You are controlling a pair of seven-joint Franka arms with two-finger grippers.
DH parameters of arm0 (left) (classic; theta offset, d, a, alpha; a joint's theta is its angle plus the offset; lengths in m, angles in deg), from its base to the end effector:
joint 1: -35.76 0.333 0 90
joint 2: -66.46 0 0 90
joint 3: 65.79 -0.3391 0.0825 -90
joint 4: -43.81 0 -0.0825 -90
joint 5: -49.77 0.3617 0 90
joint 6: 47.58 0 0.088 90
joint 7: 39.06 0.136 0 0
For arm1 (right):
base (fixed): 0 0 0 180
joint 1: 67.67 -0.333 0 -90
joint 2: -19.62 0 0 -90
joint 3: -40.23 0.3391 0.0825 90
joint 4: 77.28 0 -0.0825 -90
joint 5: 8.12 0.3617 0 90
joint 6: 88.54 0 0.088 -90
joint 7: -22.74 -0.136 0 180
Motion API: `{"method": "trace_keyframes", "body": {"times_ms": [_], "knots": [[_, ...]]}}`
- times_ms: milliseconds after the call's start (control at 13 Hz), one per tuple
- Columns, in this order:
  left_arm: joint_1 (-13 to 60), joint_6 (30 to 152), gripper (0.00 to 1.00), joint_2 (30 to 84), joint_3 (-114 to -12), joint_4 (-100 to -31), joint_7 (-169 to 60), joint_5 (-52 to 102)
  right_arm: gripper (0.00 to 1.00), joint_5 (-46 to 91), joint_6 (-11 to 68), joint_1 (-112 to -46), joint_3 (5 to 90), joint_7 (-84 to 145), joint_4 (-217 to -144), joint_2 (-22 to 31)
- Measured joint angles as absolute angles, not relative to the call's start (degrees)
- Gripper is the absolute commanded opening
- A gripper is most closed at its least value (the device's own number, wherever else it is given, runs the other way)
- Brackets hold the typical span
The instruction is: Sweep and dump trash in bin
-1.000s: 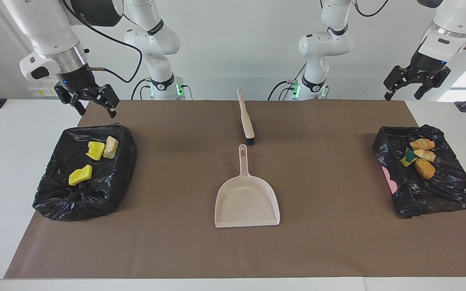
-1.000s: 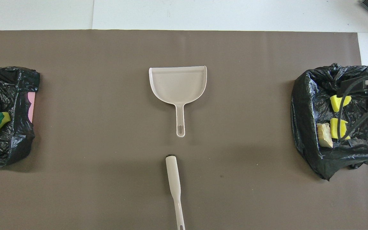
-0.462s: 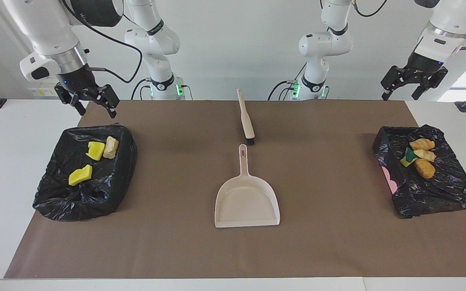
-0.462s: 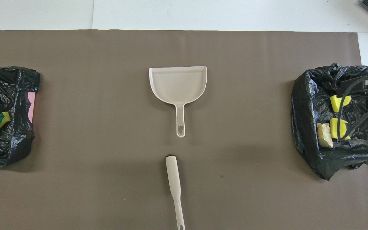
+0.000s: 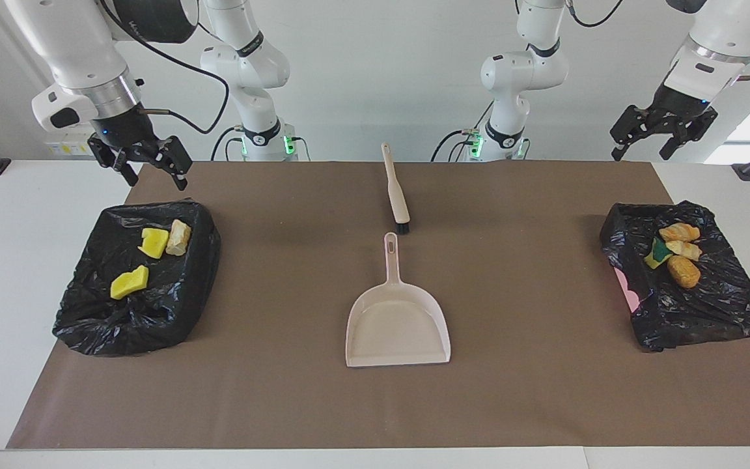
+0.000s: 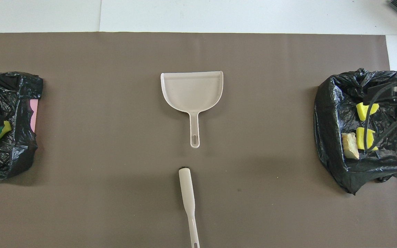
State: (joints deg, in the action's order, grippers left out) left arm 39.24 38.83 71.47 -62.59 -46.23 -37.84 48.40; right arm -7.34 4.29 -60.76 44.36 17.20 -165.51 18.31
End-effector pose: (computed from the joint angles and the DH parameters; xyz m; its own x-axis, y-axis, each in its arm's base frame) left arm 0.4971 -0.0024 0.6576 0.9995 -0.0178 0.0244 -0.0183 -0.9997 0.0184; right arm 0.5463 -0.0252 0.6248 0.9878 -0.1454 0.0557 -0.1444 -0.9893 -0.0207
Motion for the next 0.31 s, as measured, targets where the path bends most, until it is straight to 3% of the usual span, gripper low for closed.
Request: {"method": "trace_keyframes", "body": {"times_ms": [308], "knots": [[39.24, 38.12, 1.00, 71.52, -62.51, -46.23, -37.85, 48.36, 1.00, -7.34, 4.13, -60.76, 44.36, 17.20, -165.52, 18.31]]}}
